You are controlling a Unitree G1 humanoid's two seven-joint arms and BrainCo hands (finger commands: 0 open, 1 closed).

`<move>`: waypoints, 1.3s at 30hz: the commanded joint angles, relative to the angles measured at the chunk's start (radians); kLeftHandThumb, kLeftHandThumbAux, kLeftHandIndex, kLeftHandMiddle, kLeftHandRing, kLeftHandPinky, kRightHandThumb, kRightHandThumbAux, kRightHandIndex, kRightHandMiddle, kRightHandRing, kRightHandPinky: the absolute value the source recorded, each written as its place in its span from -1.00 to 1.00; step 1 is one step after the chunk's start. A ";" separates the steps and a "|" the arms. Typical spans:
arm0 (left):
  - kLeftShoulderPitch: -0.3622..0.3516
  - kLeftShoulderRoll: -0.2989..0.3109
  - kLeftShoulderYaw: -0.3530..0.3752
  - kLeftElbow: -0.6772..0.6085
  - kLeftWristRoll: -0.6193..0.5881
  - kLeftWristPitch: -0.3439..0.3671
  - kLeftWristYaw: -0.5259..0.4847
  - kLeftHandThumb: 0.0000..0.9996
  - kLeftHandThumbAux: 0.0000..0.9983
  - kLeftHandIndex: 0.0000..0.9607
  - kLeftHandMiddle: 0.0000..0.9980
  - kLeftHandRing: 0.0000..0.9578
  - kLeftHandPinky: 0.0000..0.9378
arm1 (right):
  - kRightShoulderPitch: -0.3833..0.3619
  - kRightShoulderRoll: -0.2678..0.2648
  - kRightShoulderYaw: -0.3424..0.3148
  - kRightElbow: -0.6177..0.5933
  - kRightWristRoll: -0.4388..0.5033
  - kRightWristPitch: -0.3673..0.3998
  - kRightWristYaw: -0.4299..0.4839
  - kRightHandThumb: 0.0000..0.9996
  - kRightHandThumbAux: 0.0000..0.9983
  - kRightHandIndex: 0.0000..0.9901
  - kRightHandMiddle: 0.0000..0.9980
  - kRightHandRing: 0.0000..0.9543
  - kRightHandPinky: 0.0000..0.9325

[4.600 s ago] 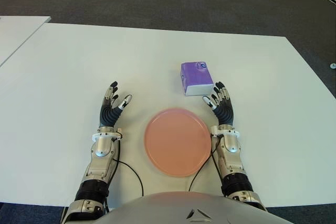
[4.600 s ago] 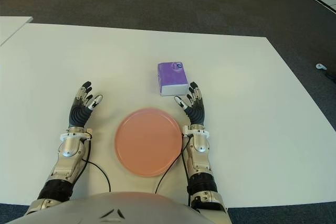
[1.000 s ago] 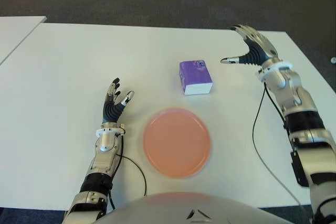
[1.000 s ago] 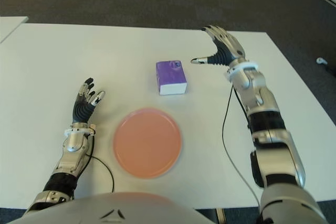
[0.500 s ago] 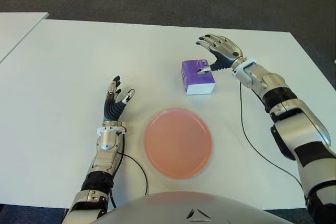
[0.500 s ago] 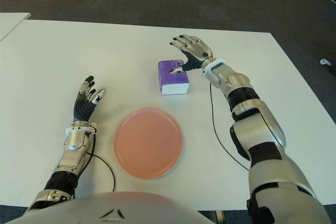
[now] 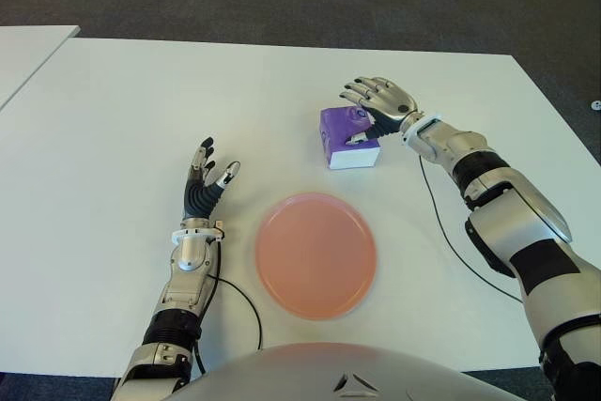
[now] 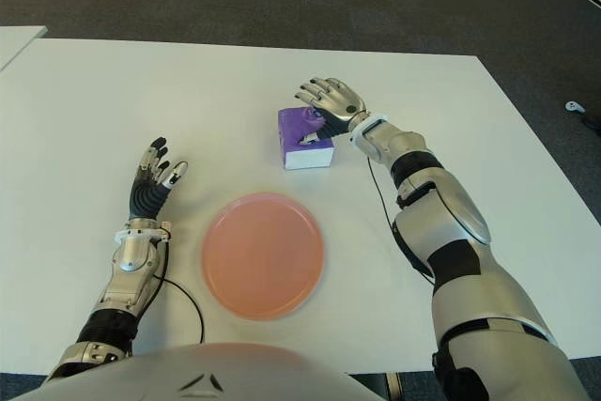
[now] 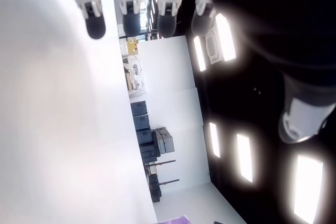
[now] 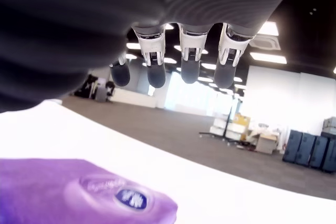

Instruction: Put the tissue paper into the plate.

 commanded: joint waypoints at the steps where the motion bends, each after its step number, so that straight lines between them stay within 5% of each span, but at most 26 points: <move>1: 0.043 -0.010 -0.007 0.035 0.013 0.001 0.007 -1.00 0.00 -1.00 -1.00 -1.00 -1.00 | 0.008 0.027 0.019 0.020 0.006 0.008 0.015 -0.41 -0.38 -1.00 -1.00 -1.00 -1.00; 19: 0.041 -0.011 -0.008 0.046 0.017 -0.007 0.010 -1.00 -0.01 -1.00 -1.00 -1.00 -1.00 | 0.009 0.037 0.012 0.021 0.052 0.001 0.042 -0.39 -0.31 -1.00 -1.00 -1.00 -1.00; 33: 0.032 -0.008 -0.003 0.065 0.007 -0.009 0.003 -1.00 -0.03 -1.00 -1.00 -1.00 -1.00 | 0.012 -0.060 -0.058 -0.044 0.140 -0.085 0.077 -0.42 -0.30 -1.00 -1.00 -1.00 -1.00; 39: 0.023 -0.005 -0.001 0.081 0.004 -0.015 0.000 -1.00 -0.02 -1.00 -1.00 -1.00 -1.00 | 0.028 -0.147 -0.110 -0.135 0.200 -0.175 0.137 -0.39 -0.30 -1.00 -1.00 -1.00 -1.00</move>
